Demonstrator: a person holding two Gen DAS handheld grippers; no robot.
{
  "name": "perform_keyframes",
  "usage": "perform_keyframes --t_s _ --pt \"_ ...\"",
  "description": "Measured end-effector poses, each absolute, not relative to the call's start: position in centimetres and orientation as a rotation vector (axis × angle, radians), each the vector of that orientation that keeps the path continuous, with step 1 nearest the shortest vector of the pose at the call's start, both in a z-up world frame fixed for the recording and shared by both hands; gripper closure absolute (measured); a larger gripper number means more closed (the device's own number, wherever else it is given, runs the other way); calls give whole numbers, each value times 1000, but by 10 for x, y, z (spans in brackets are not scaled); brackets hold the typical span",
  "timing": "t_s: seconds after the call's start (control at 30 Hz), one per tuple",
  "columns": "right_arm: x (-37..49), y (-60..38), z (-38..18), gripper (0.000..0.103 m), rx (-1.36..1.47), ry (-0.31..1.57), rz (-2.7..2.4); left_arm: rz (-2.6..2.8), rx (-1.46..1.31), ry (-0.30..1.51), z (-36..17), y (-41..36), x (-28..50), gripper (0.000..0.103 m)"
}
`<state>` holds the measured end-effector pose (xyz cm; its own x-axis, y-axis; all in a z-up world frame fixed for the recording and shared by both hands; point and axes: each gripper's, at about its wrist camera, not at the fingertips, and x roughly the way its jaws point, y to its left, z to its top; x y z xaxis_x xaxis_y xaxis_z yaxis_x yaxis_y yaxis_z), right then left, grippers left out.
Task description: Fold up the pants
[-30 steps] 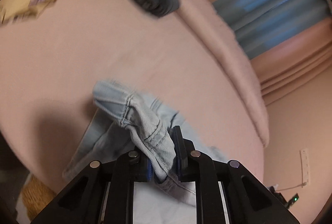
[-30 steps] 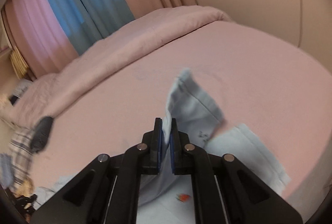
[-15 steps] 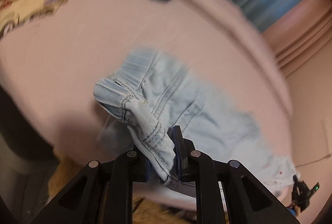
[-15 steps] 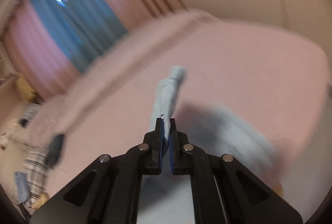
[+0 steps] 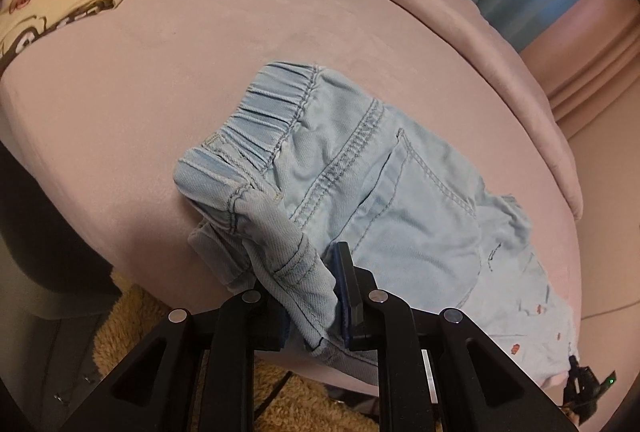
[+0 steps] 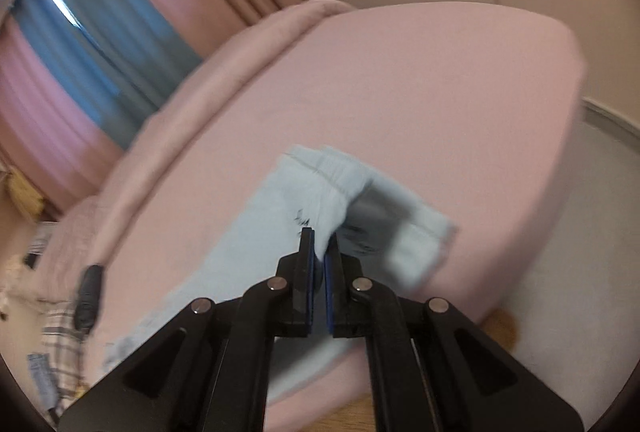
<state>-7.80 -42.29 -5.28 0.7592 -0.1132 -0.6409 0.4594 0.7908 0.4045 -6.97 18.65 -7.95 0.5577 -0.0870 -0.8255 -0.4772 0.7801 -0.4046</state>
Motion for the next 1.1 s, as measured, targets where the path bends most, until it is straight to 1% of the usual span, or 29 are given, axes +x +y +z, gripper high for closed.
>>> perform_keyframes --t_s 0.07,0.13,0.3,0.4,0.43,0.5,0.57,0.63,0.67,0.73,0.83,0.87,0.93,1.0,1.1 --pt "-86 -436 -70 98 636 671 -338 254 -645 973 -78 183 -65 85" --pt "-88 -440 -75 99 651 672 -329 254 -645 987 -77 183 -61 85" --pt "-77 -445 -63 91 671 675 -343 257 -648 1004 -76 184 -57 83" --pt "-65 -446 -63 91 630 684 -349 260 -641 1003 -77 182 -55 82" --pt "-64 -446 -60 96 609 681 -355 262 -636 1004 -77 181 -53 82" --pt "-68 -445 -49 97 602 640 -365 265 -625 1010 -75 179 -51 82" --pt "-81 -448 -32 98 658 549 -351 268 -616 1010 -72 177 -49 80" --pt "-92 -447 -20 98 651 489 -376 262 -617 1000 -70 174 -49 72" --pt "-95 -446 -16 98 623 478 -408 250 -618 996 -69 172 -47 71" --pt "-94 -445 -22 98 594 506 -435 250 -604 1004 -73 171 -45 70" --pt "-85 -453 -51 97 577 636 -487 263 -600 1021 -79 172 -42 70" --pt "-86 -454 -59 98 576 651 -474 261 -606 1019 -80 173 -41 70" --pt "-90 -456 -57 98 568 633 -468 257 -608 1024 -79 174 -41 70" --pt "-87 -456 -45 97 557 671 -477 257 -602 1030 -77 173 -40 70" --pt "-83 -445 -17 83 481 666 -531 266 -596 1030 -76 174 -39 70"
